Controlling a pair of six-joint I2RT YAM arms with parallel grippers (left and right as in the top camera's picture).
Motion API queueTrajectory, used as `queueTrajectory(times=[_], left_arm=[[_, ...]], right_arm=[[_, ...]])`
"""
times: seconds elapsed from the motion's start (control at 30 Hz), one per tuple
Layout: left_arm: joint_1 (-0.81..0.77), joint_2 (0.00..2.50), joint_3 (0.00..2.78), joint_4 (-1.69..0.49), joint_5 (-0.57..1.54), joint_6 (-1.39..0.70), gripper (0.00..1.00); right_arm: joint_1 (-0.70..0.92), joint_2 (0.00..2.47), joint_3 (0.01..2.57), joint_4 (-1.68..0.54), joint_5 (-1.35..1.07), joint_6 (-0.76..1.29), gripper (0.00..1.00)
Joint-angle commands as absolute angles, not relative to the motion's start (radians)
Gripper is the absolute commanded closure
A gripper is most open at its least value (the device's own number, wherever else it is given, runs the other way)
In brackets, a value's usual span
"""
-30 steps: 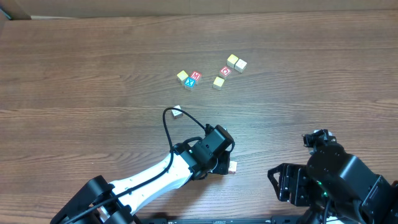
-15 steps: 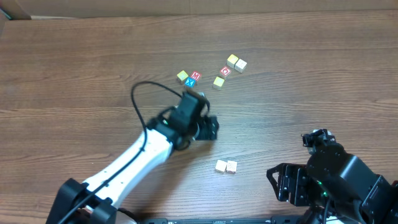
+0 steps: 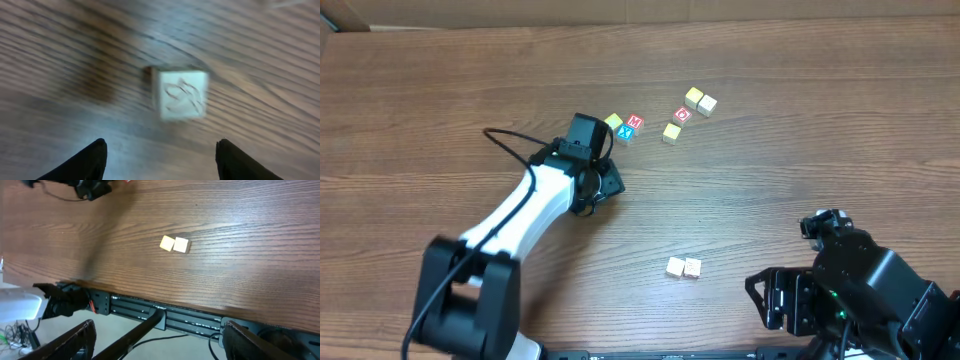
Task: Flip 3 blocks
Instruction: 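Open the left gripper and lift it away from the blocks, then move the left gripper over the red M and blue X block cluster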
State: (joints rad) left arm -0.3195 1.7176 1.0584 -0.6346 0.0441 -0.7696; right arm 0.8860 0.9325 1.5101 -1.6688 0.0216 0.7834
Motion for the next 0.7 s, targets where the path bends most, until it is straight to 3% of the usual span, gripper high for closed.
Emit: queueTrajectory(times=[0.0,0.23,0.3,0.5,0.67], left_arm=[[-0.313,1.793,1.07,-0.595,0.085,-0.81,0.39],[-0.313,1.831,1.071,-0.493,0.105,-0.79,0.37],[-0.313,1.831,1.08,-0.489,0.102,-0.788,0.43],[-0.313,1.831,1.094,-0.495,0.096,-0.781,0.73],[-0.312,1.831,1.096,-0.502,0.071,-0.776,0.74]], right_arm=[[0.89,0.931,1.525,-1.664,0.005,0.754,0.18],[0.89,0.931,1.525,-1.672,0.005,0.75,0.18],[0.89,0.931,1.525,-1.675,0.006,0.749,0.18],[0.89,0.931,1.525,-1.674,0.006,0.731,0.17],[0.89,0.931,1.525,-1.675,0.005,0.731,0.18]])
